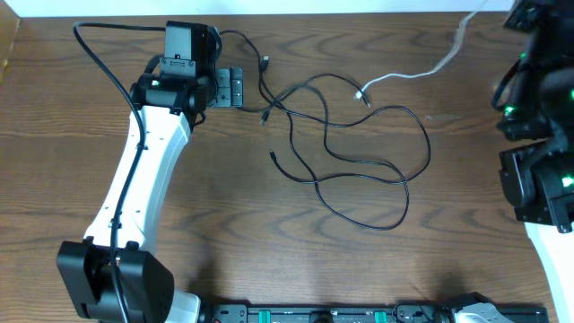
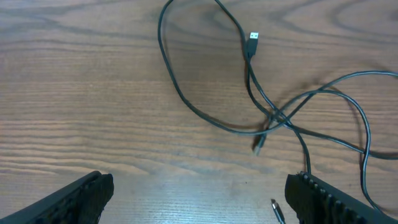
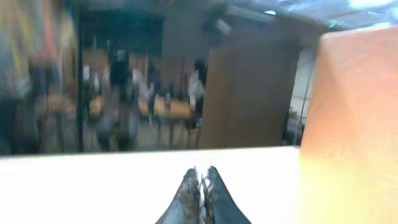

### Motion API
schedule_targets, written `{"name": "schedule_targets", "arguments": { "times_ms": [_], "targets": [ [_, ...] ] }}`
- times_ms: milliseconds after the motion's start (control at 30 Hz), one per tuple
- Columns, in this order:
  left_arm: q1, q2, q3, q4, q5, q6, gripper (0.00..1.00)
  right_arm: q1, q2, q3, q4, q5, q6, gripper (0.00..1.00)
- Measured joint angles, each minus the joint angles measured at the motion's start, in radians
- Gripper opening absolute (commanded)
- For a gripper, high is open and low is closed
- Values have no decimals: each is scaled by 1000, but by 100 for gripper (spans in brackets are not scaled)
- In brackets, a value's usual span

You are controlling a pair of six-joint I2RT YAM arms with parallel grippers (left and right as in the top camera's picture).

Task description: Untangle cables

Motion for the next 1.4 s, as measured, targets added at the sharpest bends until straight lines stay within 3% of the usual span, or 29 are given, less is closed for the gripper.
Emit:
{"name": "schedule_targets", "arguments": {
  "times_ms": [533,867,1133,1400],
  "targets": [
    [0,0,0,-1,0,0,93,-26,357,-2,-130,3,-46,1],
    [0,0,0,0,0,0,93,-111,414,-2,62,139,-158,1],
    [0,0,0,-1,0,0,93,-256,414,-5,366,293,-322,1],
    [0,0,0,-1,0,0,93,-357,414,-5,397,341,-415,1]
  ]
}}
